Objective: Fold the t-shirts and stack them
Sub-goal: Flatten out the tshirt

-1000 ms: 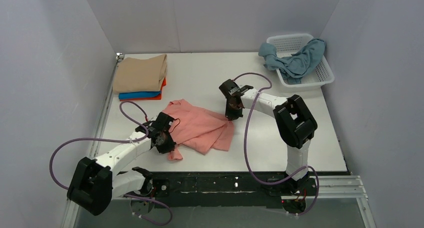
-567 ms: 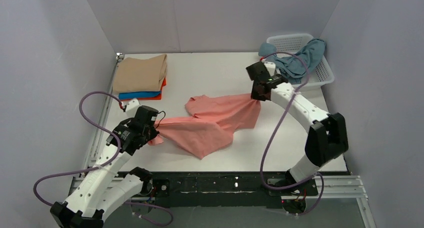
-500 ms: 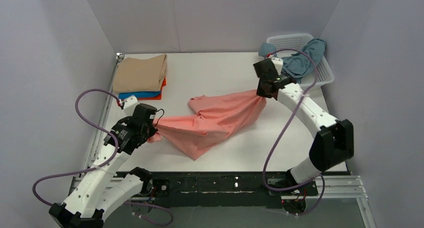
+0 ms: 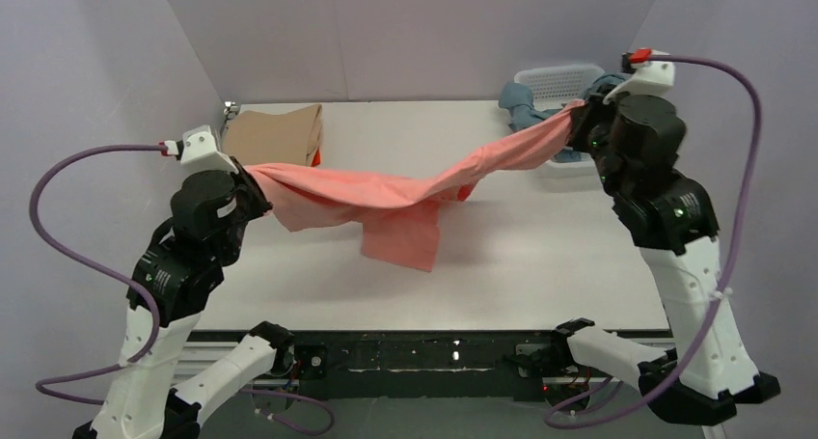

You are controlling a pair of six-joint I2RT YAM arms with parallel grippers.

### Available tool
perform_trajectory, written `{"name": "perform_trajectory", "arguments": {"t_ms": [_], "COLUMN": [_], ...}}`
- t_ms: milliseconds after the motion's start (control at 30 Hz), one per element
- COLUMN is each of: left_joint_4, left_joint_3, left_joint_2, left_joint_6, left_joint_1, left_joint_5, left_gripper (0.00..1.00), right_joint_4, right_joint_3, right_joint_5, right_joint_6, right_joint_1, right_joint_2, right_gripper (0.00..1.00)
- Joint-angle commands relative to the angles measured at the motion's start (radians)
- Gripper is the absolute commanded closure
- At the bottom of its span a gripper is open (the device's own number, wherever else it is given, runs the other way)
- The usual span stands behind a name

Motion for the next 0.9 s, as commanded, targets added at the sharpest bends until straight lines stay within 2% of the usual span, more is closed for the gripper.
{"name": "perform_trajectory", "arguments": {"t_ms": [0,200,367,467,533,667,733,800,867], "left_joint_4": [0.04,0.089,0.072,0.065,0.015,-0.145,-0.205,-0.221,-0.182], "left_joint_3": [0.144,0.225,0.378,0.492,0.63,1.018,1.146,1.123,0.936], "left_joint_2": [-0.016,0.078,0.318,0.463,0.567,0.808,0.849,0.808,0.709], "left_joint_6": [0.134,0.2,0.259,0.228,0.164,0.097,0.085,0.085,0.092], "left_joint_1": [0.005,0.005,0.018,0.106,0.182,0.284,0.329,0.355,0.377], "left_joint_5": [0.028,0.023,0.002,0.069,0.212,0.357,0.419,0.44,0.456], "left_gripper": [1.0,1.0,1.0,1.0,1.0,1.0,1.0,1.0,1.0], "right_joint_4": [0.012,0.068,0.145,0.153,0.136,0.063,0.062,0.065,0.074], "right_joint_3": [0.136,0.18,0.242,0.333,0.449,0.755,0.785,0.728,0.59], "right_joint_5": [-0.046,-0.012,-0.014,-0.091,-0.171,-0.244,-0.25,-0.234,-0.23], "right_joint_6": [-0.083,-0.14,-0.215,-0.218,-0.192,-0.174,-0.199,-0.221,-0.219], "right_joint_1": [-0.004,-0.004,-0.02,-0.072,-0.121,-0.165,-0.167,-0.173,-0.181], "right_joint_2": [-0.106,-0.102,0.033,0.156,0.262,0.401,0.395,0.35,0.274], "right_gripper": [0.99,0.99,0.99,0.99,0.99,0.99,0.99,0.99,0.99]}}
